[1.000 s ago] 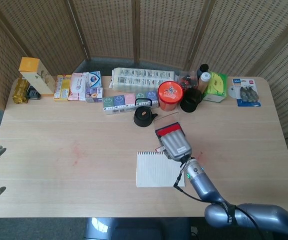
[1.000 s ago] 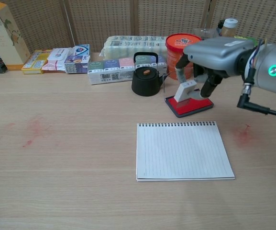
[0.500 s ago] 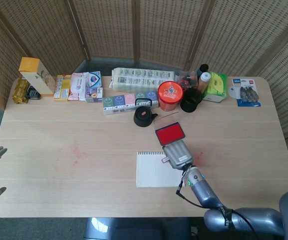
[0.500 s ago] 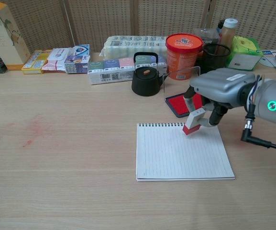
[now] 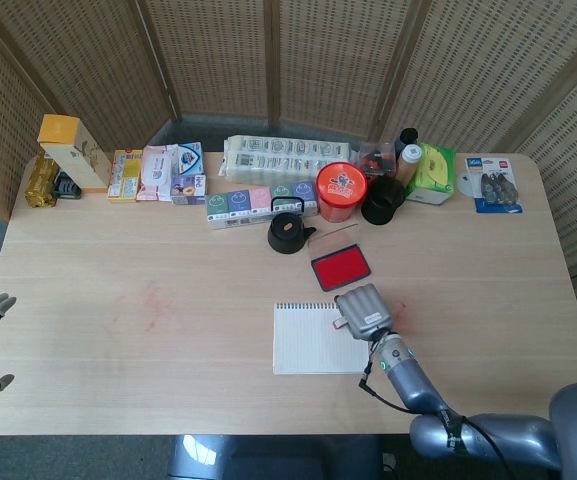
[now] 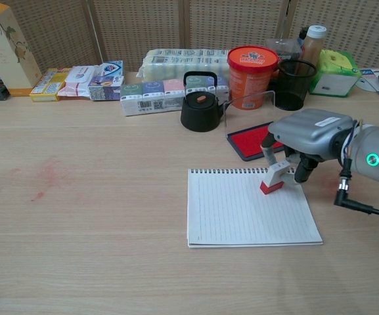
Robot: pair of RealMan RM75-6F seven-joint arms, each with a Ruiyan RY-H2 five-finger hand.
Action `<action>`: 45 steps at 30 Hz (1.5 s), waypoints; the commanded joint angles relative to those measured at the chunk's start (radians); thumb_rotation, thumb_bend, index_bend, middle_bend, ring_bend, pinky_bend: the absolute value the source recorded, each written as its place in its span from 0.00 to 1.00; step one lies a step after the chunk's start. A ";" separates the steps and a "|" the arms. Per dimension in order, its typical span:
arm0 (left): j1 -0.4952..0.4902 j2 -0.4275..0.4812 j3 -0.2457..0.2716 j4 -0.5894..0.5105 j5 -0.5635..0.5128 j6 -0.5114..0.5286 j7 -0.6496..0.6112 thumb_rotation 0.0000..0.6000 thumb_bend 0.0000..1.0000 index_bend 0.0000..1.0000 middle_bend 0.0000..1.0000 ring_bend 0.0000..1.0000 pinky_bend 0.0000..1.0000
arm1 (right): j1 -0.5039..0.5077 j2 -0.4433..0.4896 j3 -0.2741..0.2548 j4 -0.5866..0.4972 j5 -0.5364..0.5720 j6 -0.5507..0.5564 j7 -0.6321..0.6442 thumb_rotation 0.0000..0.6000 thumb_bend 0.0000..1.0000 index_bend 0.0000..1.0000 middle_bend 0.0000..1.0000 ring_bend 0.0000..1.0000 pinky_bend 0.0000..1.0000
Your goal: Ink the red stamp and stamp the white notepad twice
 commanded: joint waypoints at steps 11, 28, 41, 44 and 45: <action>0.001 0.001 0.001 -0.001 0.001 0.004 -0.001 1.00 0.00 0.00 0.00 0.00 0.01 | -0.013 -0.044 -0.021 0.064 -0.031 -0.020 0.034 1.00 0.54 0.76 1.00 1.00 1.00; 0.002 0.004 0.002 -0.001 0.006 0.008 -0.008 1.00 0.00 0.00 0.00 0.00 0.01 | -0.013 -0.054 -0.017 0.087 -0.020 -0.030 0.020 1.00 0.54 0.77 1.00 1.00 1.00; 0.003 0.008 0.005 -0.002 0.017 0.015 -0.021 1.00 0.00 0.00 0.00 0.00 0.01 | 0.000 0.004 0.000 -0.027 0.001 0.021 -0.056 1.00 0.54 0.78 1.00 1.00 1.00; 0.004 0.009 0.006 -0.002 0.020 0.016 -0.023 1.00 0.00 0.00 0.00 0.00 0.01 | 0.008 0.025 0.011 -0.074 0.018 0.038 -0.084 1.00 0.54 0.78 1.00 1.00 1.00; 0.004 0.009 0.006 -0.003 0.022 0.018 -0.023 1.00 0.00 0.00 0.00 0.00 0.01 | 0.013 0.032 0.015 -0.094 0.026 0.045 -0.096 1.00 0.54 0.78 1.00 1.00 1.00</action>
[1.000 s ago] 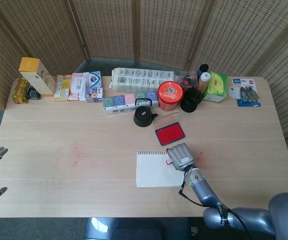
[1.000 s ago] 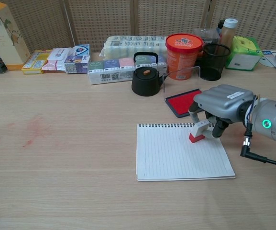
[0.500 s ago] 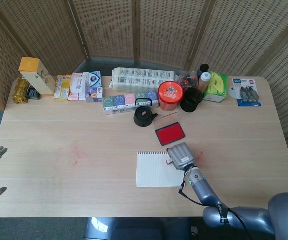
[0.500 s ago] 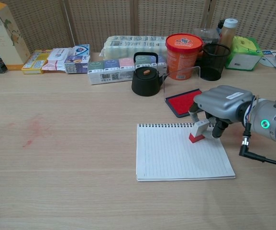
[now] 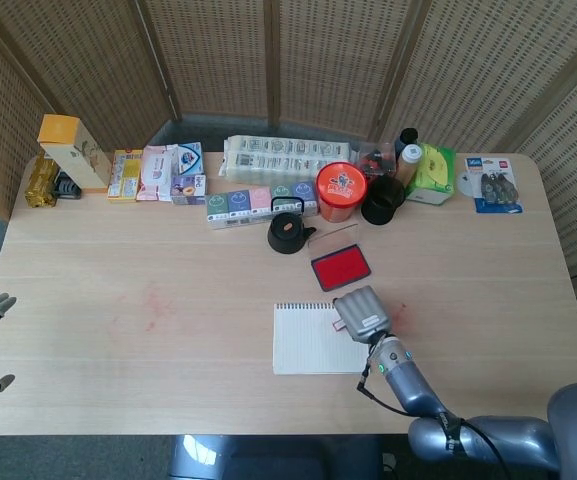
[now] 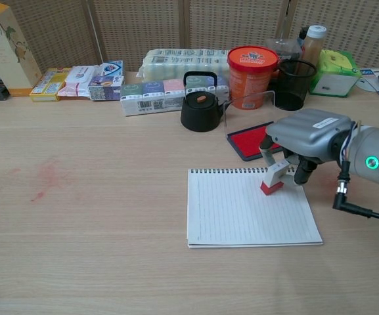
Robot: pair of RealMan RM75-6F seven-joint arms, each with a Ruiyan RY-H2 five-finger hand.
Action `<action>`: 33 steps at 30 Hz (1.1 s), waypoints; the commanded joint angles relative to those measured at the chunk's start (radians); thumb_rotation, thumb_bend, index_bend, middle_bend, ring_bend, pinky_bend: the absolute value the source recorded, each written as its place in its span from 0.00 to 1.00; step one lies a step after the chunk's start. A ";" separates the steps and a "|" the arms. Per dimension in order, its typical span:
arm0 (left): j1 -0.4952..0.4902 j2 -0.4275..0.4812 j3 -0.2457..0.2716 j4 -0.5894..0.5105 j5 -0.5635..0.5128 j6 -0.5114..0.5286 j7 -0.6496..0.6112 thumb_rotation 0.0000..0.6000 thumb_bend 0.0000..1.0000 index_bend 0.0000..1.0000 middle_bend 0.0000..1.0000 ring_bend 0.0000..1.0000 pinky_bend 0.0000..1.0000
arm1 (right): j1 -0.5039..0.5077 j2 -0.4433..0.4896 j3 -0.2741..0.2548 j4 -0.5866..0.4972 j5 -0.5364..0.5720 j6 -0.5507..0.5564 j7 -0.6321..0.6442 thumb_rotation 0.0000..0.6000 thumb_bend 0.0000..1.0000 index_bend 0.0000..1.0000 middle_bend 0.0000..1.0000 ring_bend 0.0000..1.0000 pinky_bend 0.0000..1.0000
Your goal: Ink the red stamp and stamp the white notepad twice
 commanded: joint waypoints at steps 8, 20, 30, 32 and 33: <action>0.002 0.002 0.002 0.000 0.006 0.006 -0.005 1.00 0.00 0.00 0.00 0.00 0.01 | 0.059 0.032 0.054 -0.143 0.090 0.054 -0.114 1.00 0.54 0.78 1.00 1.00 1.00; 0.001 0.004 0.003 0.001 0.008 0.006 -0.011 1.00 0.00 0.00 0.00 0.00 0.01 | 0.130 -0.037 0.080 -0.167 0.180 0.089 -0.193 1.00 0.54 0.78 1.00 1.00 1.00; 0.000 0.005 0.001 0.003 0.003 0.002 -0.016 1.00 0.00 0.00 0.00 0.00 0.01 | 0.182 -0.136 0.090 -0.098 0.227 0.102 -0.229 1.00 0.54 0.78 1.00 1.00 1.00; 0.000 0.006 0.001 0.004 0.002 0.002 -0.018 1.00 0.00 0.00 0.00 0.00 0.01 | 0.189 -0.148 0.092 -0.086 0.235 0.103 -0.233 1.00 0.54 0.78 1.00 1.00 1.00; 0.000 0.006 0.001 0.004 0.002 0.002 -0.020 1.00 0.00 0.00 0.00 0.00 0.01 | 0.191 -0.152 0.092 -0.082 0.238 0.103 -0.233 1.00 0.54 0.78 1.00 1.00 1.00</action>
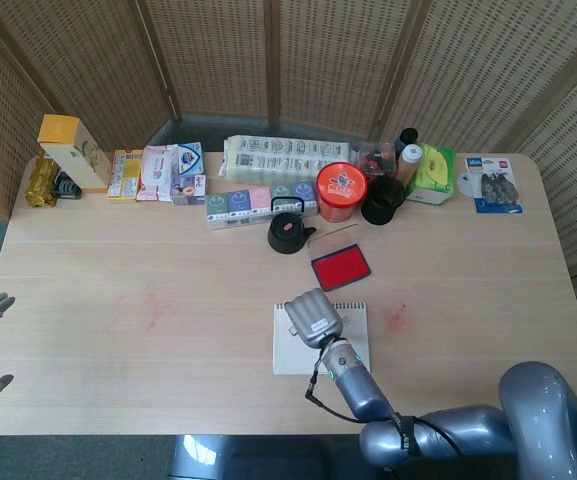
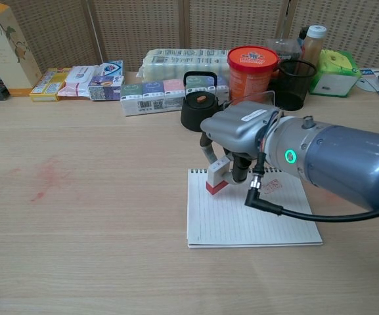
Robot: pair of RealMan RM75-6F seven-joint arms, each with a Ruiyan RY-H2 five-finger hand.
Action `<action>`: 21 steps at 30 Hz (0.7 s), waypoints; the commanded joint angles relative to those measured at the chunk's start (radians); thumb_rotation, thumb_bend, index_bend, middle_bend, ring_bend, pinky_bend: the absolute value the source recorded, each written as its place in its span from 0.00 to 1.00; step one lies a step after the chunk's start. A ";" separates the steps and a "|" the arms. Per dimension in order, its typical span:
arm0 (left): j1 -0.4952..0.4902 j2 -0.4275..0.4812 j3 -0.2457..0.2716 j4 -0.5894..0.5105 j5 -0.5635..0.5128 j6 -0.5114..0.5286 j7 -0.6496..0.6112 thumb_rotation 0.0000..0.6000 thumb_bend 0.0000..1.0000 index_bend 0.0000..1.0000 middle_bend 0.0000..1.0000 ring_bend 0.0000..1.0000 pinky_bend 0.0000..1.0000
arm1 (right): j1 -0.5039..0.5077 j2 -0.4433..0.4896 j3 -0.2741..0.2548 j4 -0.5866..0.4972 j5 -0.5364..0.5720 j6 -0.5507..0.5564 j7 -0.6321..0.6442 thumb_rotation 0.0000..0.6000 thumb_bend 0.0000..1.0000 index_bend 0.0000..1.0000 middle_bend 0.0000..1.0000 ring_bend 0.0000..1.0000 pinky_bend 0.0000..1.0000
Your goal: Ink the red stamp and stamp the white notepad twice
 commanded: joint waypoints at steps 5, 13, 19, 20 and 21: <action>0.001 0.003 -0.001 0.002 -0.001 0.002 -0.009 1.00 0.00 0.00 0.00 0.00 0.01 | 0.015 -0.033 0.002 0.048 0.026 0.001 -0.003 1.00 0.54 0.78 1.00 1.00 1.00; -0.001 0.002 -0.002 0.004 -0.004 -0.001 -0.008 1.00 0.00 0.00 0.00 0.00 0.01 | 0.019 -0.046 -0.011 0.104 0.043 -0.014 0.004 1.00 0.54 0.78 1.00 1.00 1.00; -0.002 -0.001 -0.002 0.004 -0.009 -0.006 -0.001 1.00 0.00 0.00 0.00 0.00 0.01 | 0.014 -0.058 -0.029 0.143 0.043 -0.034 0.020 1.00 0.54 0.79 1.00 1.00 1.00; -0.002 -0.001 -0.002 0.004 -0.009 -0.006 0.000 1.00 0.00 0.00 0.00 0.00 0.01 | 0.013 -0.059 -0.031 0.148 0.041 -0.037 0.023 1.00 0.54 0.79 1.00 1.00 1.00; -0.002 -0.002 -0.003 0.004 -0.010 -0.006 0.001 1.00 0.00 0.00 0.00 0.00 0.01 | 0.011 -0.062 -0.035 0.155 0.039 -0.042 0.029 1.00 0.54 0.79 1.00 1.00 1.00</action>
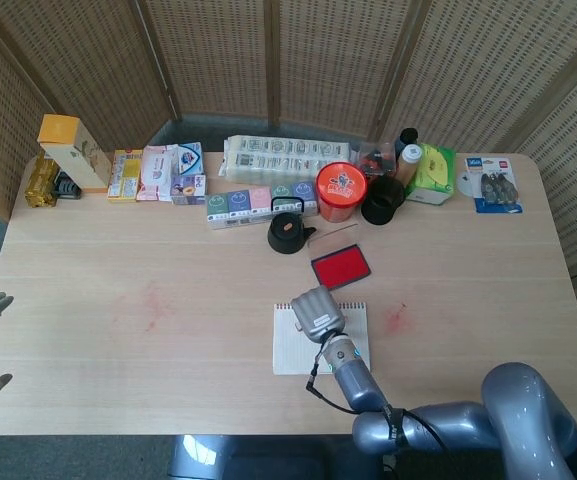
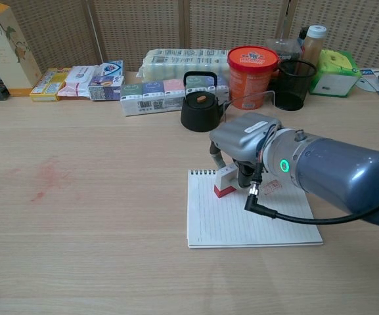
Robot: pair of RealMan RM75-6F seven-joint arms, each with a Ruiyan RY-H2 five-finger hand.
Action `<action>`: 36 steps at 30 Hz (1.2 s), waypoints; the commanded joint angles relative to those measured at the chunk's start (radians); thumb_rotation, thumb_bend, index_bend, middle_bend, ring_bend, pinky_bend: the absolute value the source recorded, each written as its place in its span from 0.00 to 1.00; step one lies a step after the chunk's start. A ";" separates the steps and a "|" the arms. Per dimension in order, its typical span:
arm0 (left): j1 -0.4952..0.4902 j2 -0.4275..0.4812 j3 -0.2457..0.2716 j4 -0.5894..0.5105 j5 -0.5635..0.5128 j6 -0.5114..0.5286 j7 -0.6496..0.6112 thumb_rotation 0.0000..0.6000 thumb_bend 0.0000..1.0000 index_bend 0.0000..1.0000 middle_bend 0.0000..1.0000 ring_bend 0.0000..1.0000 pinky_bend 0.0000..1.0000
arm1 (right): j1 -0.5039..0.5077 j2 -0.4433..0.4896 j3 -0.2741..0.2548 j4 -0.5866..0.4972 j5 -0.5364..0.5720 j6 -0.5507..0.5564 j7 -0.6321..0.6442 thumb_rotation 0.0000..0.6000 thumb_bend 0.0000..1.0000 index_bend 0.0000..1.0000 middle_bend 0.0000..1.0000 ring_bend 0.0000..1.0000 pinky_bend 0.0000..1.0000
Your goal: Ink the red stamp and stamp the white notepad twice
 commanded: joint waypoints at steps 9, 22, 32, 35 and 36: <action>-0.002 -0.001 -0.001 0.001 -0.004 -0.004 0.001 1.00 0.00 0.00 0.00 0.00 0.01 | -0.017 -0.018 -0.024 0.054 -0.037 -0.036 0.053 1.00 0.54 0.79 1.00 1.00 1.00; -0.001 0.000 -0.001 0.001 -0.003 -0.001 -0.002 1.00 0.00 0.00 0.00 0.00 0.01 | -0.027 -0.027 -0.033 0.073 -0.046 -0.044 0.065 1.00 0.54 0.79 1.00 1.00 1.00; -0.001 0.000 0.001 0.001 0.002 -0.003 -0.005 1.00 0.00 0.00 0.00 0.00 0.01 | -0.025 -0.004 -0.024 0.024 -0.046 -0.013 0.040 1.00 0.54 0.79 1.00 1.00 1.00; -0.002 0.000 0.002 0.001 0.004 -0.004 -0.007 1.00 0.00 0.00 0.00 0.00 0.01 | -0.016 0.025 -0.008 -0.035 -0.041 0.023 0.007 1.00 0.54 0.79 1.00 1.00 1.00; -0.002 0.000 0.002 0.001 0.005 -0.004 -0.008 1.00 0.00 0.00 0.00 0.00 0.01 | -0.012 0.035 -0.002 -0.055 -0.039 0.036 -0.003 1.00 0.54 0.79 1.00 1.00 1.00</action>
